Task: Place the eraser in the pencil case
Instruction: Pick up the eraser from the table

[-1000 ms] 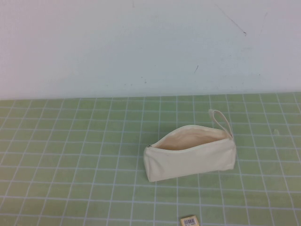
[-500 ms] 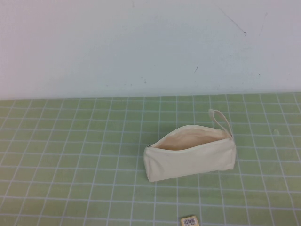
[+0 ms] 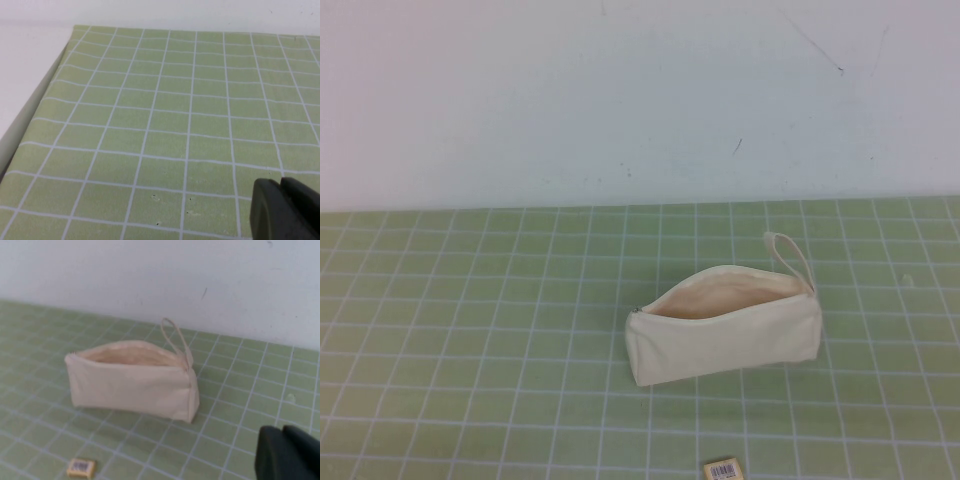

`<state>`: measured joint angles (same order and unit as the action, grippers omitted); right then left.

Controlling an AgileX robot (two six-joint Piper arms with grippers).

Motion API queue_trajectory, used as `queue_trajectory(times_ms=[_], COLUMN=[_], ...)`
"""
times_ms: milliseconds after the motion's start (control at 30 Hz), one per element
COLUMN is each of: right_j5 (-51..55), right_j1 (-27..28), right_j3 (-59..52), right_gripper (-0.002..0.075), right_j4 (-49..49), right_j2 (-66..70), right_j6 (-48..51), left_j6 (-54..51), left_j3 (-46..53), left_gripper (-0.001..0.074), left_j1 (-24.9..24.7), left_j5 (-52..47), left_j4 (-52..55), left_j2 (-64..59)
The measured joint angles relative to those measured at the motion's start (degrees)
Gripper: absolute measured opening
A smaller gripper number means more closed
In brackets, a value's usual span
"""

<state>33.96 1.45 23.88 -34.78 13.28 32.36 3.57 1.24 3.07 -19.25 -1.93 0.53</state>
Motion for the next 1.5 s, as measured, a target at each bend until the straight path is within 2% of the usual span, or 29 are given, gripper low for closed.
queue_trajectory(times_ms=[100,233,433,567,667,833,867,967,1100,1267,1367,1500], right_j5=[8.17,20.23,28.74,31.39,32.94,33.57,33.56,33.45,32.11,25.99,21.39,16.53], right_j1=[0.0,0.0,-0.49,-4.03,-9.85,-24.94,-30.34,-37.26,-43.15,-46.6,-48.35,-50.03], right_j3=[9.71,22.02,31.37,35.25,37.85,40.57,41.32,42.1,42.41,42.41,42.41,42.41], right_gripper=[-0.0001,-0.0001,-0.0001,-0.0001,-0.0001,-0.0001,-0.0001,-0.0001,-0.0001,0.0,0.0053,0.0272], right_j4=[2.91,5.67,5.84,6.56,11.33,23.25,25.72,27.46,27.86,27.86,27.76,27.83], right_j2=[9.29,21.1,35.51,42.65,47.31,55.33,58.63,64.07,71.5,78.1,81.01,84.14], right_j6=[8.07,12.64,13.77,10.91,6.88,1.45,1.66,5.72,14.58,20.94,23.34,26.35], left_j6=[0.0,0.0,0.0,0.0,0.0,0.0,0.0,0.0,0.0,0.0,0.0,0.0], left_j3=[0.0,0.0,0.0,0.0,0.0,0.0,0.0,0.0,0.0,0.0,0.0,0.0], left_gripper=[-0.0002,-0.0002,-0.0002,-0.0002,-0.0002,-0.0002,-0.0002,-0.0002,-0.0002,-0.0001,-0.0002,-0.0002], left_j1=[0.0,0.0,0.0,0.0,0.0,0.0,0.0,0.0,0.0,0.0,0.0,0.0], left_j5=[0.0,0.0,0.0,0.0,0.0,0.0,0.0,0.0,0.0,0.0,0.0,0.0], left_j4=[0.0,-0.08,-0.08,-0.08,-0.12,-0.22,-0.22,-0.22,-0.22,-0.22,-0.22,-0.22], left_j2=[0.0,0.0,0.0,0.0,0.0,0.0,0.0,0.0,0.0,0.0,0.0,0.0])
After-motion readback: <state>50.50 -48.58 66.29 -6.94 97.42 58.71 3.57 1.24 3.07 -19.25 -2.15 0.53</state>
